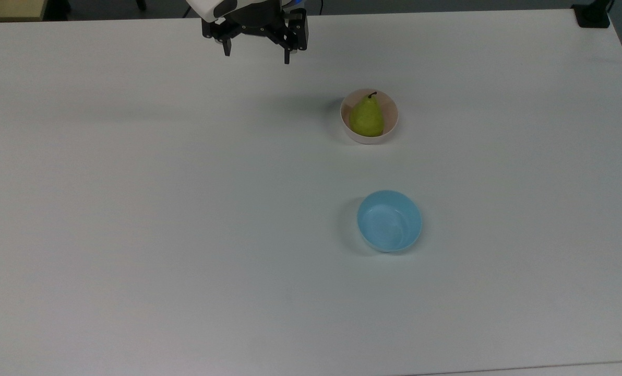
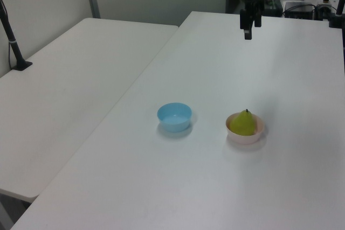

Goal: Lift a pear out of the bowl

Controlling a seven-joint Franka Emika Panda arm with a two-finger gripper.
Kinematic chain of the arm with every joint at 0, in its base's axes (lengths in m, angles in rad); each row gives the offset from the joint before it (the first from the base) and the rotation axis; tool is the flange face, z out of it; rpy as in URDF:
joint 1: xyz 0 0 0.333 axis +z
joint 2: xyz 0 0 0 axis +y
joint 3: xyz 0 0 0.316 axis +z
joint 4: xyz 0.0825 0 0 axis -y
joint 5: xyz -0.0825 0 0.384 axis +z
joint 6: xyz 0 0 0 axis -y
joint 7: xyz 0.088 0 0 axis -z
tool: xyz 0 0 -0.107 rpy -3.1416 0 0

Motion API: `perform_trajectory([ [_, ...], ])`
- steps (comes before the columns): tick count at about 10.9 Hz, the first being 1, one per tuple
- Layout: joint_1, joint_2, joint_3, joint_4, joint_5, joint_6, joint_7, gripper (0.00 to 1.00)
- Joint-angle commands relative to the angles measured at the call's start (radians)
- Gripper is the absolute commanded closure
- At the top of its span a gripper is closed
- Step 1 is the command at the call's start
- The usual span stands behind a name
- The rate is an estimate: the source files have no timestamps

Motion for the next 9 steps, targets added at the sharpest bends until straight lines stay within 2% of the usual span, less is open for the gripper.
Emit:
perform_trajectory([
  [1, -0.001, -0.015, 0.004, -0.001, -0.002, -0.024, -0.001, 0.00],
  [5, 0.023, -0.014, 0.019, 0.005, 0.004, -0.023, -0.004, 0.00],
  [9, 0.155, 0.029, 0.019, 0.005, 0.021, -0.012, -0.002, 0.00],
])
